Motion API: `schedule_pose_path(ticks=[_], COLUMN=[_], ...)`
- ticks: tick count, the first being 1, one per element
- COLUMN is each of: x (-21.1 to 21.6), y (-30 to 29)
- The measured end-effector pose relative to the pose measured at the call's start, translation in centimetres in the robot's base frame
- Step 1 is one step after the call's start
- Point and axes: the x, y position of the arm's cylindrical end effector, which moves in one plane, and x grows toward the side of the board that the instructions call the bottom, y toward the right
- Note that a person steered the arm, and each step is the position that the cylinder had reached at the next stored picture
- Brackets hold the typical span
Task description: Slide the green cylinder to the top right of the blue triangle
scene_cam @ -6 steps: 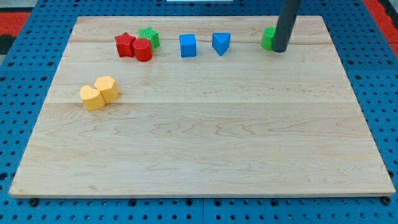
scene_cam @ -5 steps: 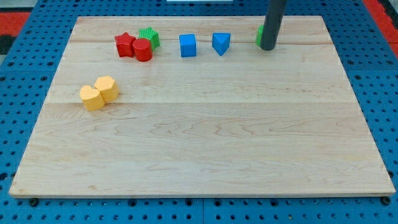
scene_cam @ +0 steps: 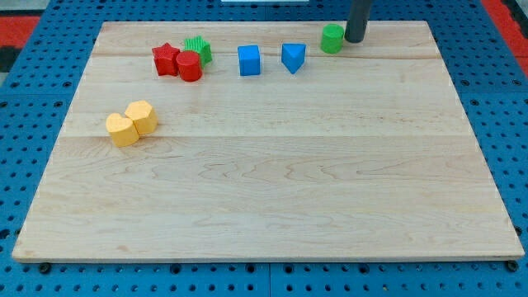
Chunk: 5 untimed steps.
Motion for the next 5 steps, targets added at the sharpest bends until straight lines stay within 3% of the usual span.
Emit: schedule_pose_path(ticks=[1,2,5], x=[-0.6,1.8,1.7], y=[-0.7,-4.5,-4.3])
